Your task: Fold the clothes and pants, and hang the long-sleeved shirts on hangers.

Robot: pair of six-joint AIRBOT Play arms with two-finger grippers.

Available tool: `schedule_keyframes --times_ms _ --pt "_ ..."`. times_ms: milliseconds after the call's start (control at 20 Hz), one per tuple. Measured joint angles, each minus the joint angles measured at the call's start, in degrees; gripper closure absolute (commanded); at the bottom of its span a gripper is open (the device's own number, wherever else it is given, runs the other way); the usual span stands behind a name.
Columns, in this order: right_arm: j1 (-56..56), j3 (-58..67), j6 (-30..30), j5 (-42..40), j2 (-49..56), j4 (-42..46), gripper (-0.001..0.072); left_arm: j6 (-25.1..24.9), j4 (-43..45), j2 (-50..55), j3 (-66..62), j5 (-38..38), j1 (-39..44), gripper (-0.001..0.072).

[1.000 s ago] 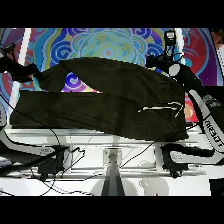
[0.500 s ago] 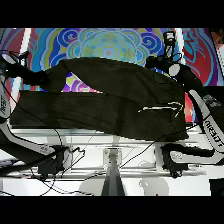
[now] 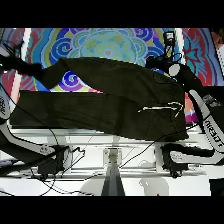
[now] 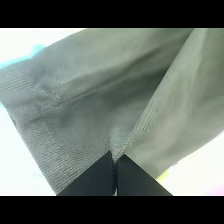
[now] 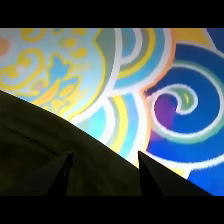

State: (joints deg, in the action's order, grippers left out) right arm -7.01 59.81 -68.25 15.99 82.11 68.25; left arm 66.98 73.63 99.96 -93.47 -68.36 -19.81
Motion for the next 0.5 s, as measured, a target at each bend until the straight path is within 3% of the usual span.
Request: schedule_keyframes --times_ms 250,500 --pt "0.02 0.0 0.0 -0.26 -0.52 -0.04 0.0257 -1.49 -0.04 -4.17 -12.26 6.38 -0.04 0.0691" --pt "1.7 0.04 -1.07 0.35 -0.83 -0.24 0.0258 -1.92 1.53 -8.48 -15.91 12.98 -0.17 0.0693"
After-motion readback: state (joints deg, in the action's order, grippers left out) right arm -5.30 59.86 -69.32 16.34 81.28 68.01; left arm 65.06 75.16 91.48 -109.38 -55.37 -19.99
